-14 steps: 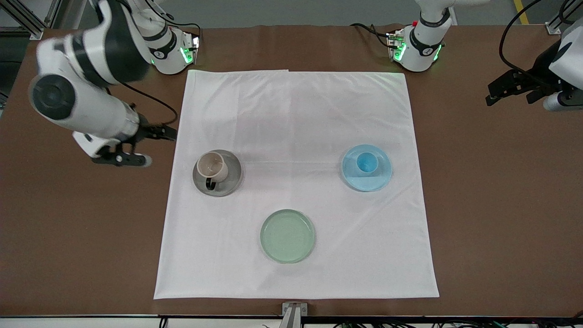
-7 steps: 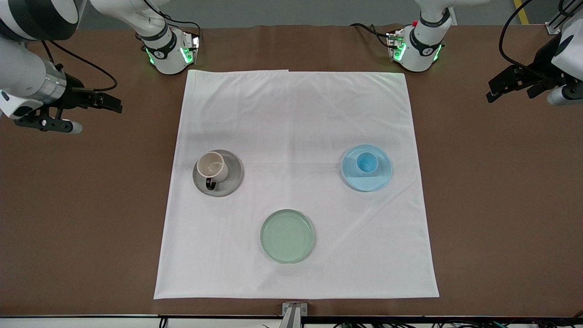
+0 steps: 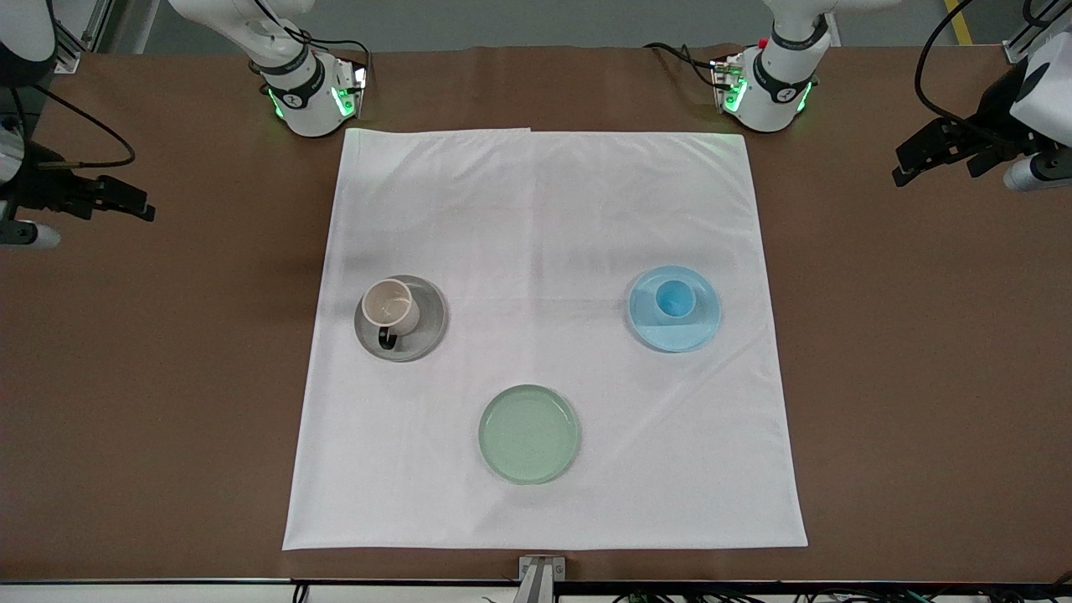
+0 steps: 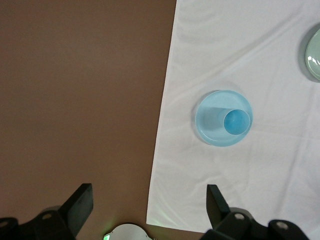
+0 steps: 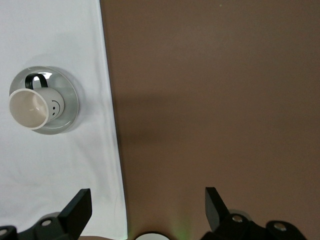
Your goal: Place blue cup in blue plate and white mug in gray plate
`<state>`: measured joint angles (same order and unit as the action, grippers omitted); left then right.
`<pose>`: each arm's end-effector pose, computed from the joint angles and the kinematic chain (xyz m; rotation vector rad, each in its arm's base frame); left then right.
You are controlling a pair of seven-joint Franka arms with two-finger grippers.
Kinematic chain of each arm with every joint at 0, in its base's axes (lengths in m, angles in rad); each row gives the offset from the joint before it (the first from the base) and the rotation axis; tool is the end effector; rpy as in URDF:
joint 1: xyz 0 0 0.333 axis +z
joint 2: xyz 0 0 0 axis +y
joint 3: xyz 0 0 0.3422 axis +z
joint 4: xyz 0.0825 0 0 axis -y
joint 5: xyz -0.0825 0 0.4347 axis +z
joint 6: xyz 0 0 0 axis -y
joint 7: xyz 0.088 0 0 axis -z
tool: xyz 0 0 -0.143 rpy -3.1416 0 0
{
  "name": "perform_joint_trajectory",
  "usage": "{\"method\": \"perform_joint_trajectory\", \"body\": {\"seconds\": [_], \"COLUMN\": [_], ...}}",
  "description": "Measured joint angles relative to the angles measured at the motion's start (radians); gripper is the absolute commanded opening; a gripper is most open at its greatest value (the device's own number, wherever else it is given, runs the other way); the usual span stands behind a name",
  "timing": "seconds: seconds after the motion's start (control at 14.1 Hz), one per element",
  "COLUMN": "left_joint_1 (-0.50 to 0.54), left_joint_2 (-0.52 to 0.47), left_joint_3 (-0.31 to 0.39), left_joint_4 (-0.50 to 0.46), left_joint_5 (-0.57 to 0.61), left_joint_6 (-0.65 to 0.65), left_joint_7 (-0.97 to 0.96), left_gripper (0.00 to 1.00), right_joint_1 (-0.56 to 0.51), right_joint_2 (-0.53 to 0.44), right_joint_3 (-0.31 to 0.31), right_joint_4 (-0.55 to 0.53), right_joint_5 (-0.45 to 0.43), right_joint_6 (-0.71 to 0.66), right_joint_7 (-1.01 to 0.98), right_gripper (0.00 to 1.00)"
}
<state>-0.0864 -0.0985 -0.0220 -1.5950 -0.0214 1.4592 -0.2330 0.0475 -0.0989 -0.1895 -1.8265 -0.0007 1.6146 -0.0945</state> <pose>0.5547 -0.0643 0.6500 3.1225 0.1919 -0.0626 0.5561 -0.0830 0.5422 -3.1047 0.0706 0.1739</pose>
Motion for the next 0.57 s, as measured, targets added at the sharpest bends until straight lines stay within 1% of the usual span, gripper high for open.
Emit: {"method": "perform_joint_trajectory", "body": {"seconds": [0.28, 0.57], "left_joint_1": [0.001, 0.007], "left_joint_2": [-0.002, -0.002], "left_joint_3": [0.001, 0.002], "left_joint_4": [0.000, 0.000], "left_joint_5": [0.001, 0.003], "left_joint_6": [0.000, 0.000], "left_joint_7": [0.000, 0.001], "left_gripper": [1.00, 1.00], "right_joint_1": [-0.004, -0.002], "right_joint_2": [0.008, 0.036], "right_joint_3": [0.010, 0.015], "right_joint_4": [0.106, 0.232], "right_joint_5": [0.000, 0.000], "right_joint_6": [0.007, 0.007], "right_joint_7": [-0.012, -0.012], "right_gripper": [1.00, 1.00]}}
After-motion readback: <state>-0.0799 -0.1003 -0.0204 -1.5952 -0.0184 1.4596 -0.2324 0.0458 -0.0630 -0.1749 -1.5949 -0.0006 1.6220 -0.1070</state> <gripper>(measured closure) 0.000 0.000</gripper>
